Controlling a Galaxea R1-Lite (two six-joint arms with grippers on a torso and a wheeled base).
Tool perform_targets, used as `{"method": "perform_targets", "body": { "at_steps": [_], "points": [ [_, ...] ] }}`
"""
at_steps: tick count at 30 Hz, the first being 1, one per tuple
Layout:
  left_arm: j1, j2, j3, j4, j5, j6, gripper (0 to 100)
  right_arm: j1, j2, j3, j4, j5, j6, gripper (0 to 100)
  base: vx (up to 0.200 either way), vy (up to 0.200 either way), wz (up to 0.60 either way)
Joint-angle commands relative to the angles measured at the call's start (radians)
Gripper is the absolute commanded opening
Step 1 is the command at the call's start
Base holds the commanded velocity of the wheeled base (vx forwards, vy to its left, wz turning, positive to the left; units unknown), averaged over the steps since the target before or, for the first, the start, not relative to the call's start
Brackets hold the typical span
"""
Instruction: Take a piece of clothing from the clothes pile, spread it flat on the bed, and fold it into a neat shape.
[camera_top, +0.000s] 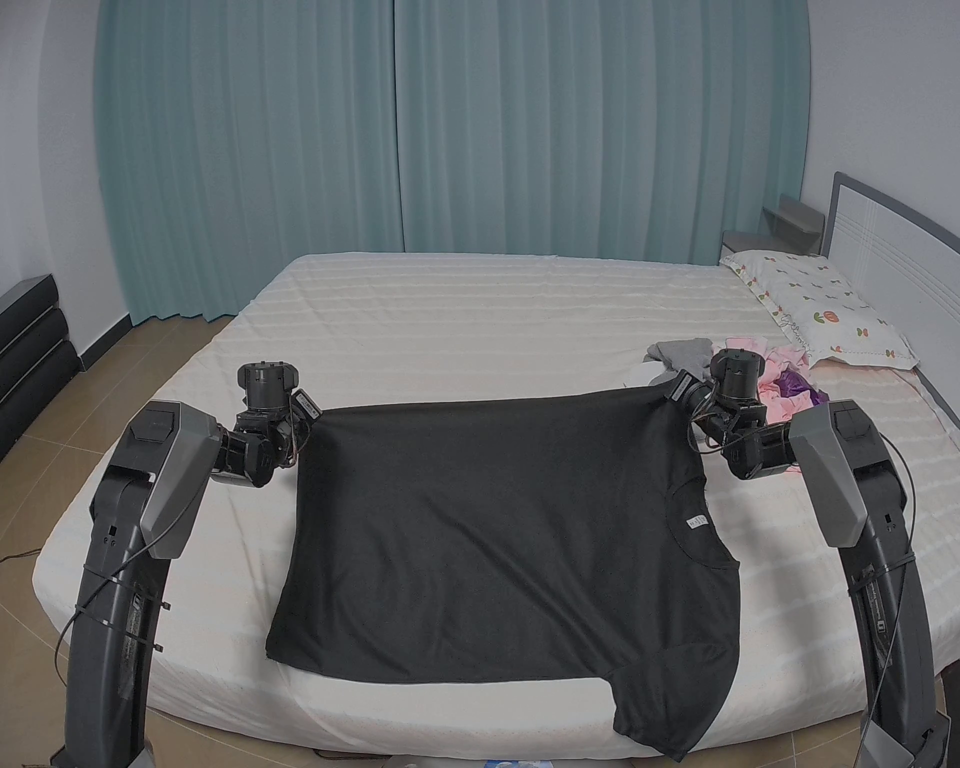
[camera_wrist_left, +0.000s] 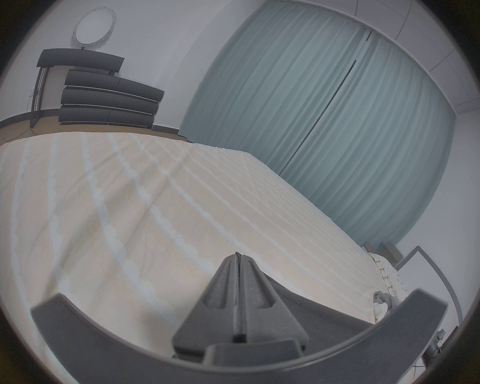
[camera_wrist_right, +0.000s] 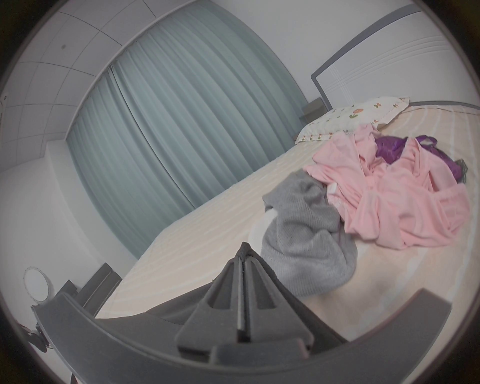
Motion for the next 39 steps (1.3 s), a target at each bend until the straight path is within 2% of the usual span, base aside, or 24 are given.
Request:
{"method": "perform_targets", "body": {
  "at_steps": [1, 7, 8, 9, 15, 19, 22, 26, 30, 35, 39],
  "points": [
    [-0.011, 0.040, -0.020, 0.000, 0.001, 0.000, 0, 0.011, 0.049, 0.000, -0.002, 0.001, -0.002, 0, 0.000, 0.000, 0.00],
    [-0.013, 0.051, -0.020, 0.002, 0.001, 0.000, 0, 0.012, 0.079, 0.000, -0.002, -0.001, 0.000, 0, 0.000, 0.000, 0.00],
    [-0.013, 0.054, -0.020, 0.004, 0.001, 0.000, 0, 0.012, 0.085, 0.000, -0.002, -0.001, 0.000, 100, 0.000, 0.000, 0.00],
    [-0.013, 0.054, -0.020, 0.004, 0.001, 0.000, 100, 0.014, 0.087, 0.000, -0.002, -0.001, 0.000, 100, 0.000, 0.000, 0.00],
    [-0.011, 0.044, 0.000, 0.004, 0.002, -0.002, 100, 0.015, 0.044, 0.005, -0.007, -0.013, 0.021, 100, 0.000, 0.000, 0.00],
    [0.001, -0.033, 0.097, 0.004, 0.004, -0.003, 100, 0.008, -0.062, 0.118, -0.010, -0.013, 0.060, 100, 0.000, 0.000, 0.00],
    [0.015, -0.173, 0.278, -0.009, -0.041, -0.013, 100, 0.003, -0.215, 0.342, -0.054, 0.007, 0.101, 100, 0.000, 0.000, 0.00],
    [0.016, -0.354, 0.502, -0.010, -0.130, -0.036, 100, 0.003, -0.387, 0.641, -0.146, 0.081, 0.104, 100, 0.000, 0.000, 0.00],
    [0.004, -0.519, 0.720, -0.018, -0.165, -0.079, 100, 0.006, -0.525, 0.911, -0.223, 0.136, 0.107, 100, 0.000, 0.000, 0.00],
    [-0.030, -0.704, 0.983, -0.024, -0.217, -0.146, 100, 0.015, -0.691, 1.210, -0.303, 0.147, 0.116, 100, 0.000, 0.000, 0.00],
    [-0.076, -0.796, 1.155, -0.046, -0.223, -0.158, 100, 0.035, -0.795, 1.382, -0.326, 0.156, 0.155, 100, 0.000, 0.000, 0.00]
  ]
}}
